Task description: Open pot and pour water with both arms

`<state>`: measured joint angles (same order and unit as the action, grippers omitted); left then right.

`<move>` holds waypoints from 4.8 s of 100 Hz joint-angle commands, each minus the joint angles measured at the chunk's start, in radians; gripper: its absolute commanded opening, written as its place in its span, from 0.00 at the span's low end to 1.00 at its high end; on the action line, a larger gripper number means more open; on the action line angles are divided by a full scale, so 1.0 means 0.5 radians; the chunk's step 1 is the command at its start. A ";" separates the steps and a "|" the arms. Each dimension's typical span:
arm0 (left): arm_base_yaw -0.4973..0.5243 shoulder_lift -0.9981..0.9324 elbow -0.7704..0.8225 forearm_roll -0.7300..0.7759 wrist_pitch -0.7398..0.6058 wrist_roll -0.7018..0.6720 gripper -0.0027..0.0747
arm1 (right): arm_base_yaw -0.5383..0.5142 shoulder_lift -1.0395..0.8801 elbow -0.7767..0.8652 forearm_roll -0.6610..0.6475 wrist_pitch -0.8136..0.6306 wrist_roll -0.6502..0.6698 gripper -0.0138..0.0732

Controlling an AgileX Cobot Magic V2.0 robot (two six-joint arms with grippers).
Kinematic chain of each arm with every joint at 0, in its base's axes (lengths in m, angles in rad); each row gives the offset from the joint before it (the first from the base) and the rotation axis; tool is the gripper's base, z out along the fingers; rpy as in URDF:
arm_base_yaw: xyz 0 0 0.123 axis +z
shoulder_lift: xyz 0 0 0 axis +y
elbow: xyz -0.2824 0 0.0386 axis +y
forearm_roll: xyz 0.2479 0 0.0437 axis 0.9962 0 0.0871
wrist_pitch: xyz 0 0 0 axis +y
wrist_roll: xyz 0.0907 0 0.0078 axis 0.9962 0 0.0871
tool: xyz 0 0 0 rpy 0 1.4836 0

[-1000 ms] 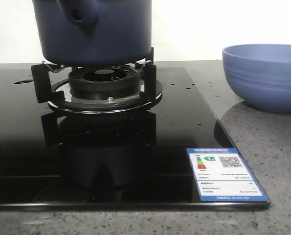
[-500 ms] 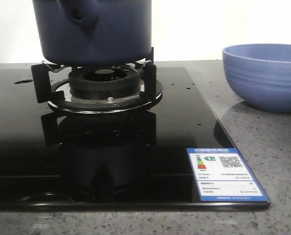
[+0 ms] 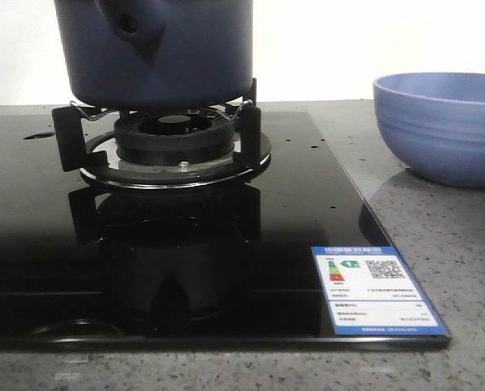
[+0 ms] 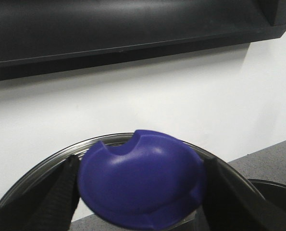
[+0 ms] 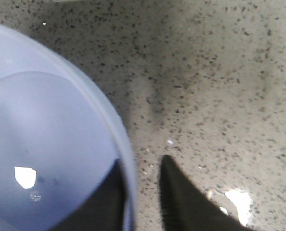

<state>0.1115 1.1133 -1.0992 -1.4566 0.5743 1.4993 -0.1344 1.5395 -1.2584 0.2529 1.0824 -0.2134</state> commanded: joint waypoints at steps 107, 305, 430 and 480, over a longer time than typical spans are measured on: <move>0.003 -0.014 0.117 0.027 -0.028 -0.034 0.51 | 0.697 0.498 -1.931 0.289 0.319 0.089 0.10; 0.003 -0.014 0.117 0.030 -0.330 -0.227 0.51 | 1.361 0.118 -0.097 0.081 -3.485 -0.442 0.11; 0.003 -0.014 0.113 -0.047 -0.102 -0.227 0.51 | 1.342 0.028 -0.147 -0.134 -3.455 -0.442 0.11; -0.406 0.034 0.104 -0.381 0.097 0.088 0.51 | 0.310 -0.434 -0.381 0.272 -1.084 -0.259 0.11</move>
<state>-0.0425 1.1358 -1.0077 -1.5171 0.6362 1.4899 0.1206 1.3716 -1.4118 0.3662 0.3698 -0.3917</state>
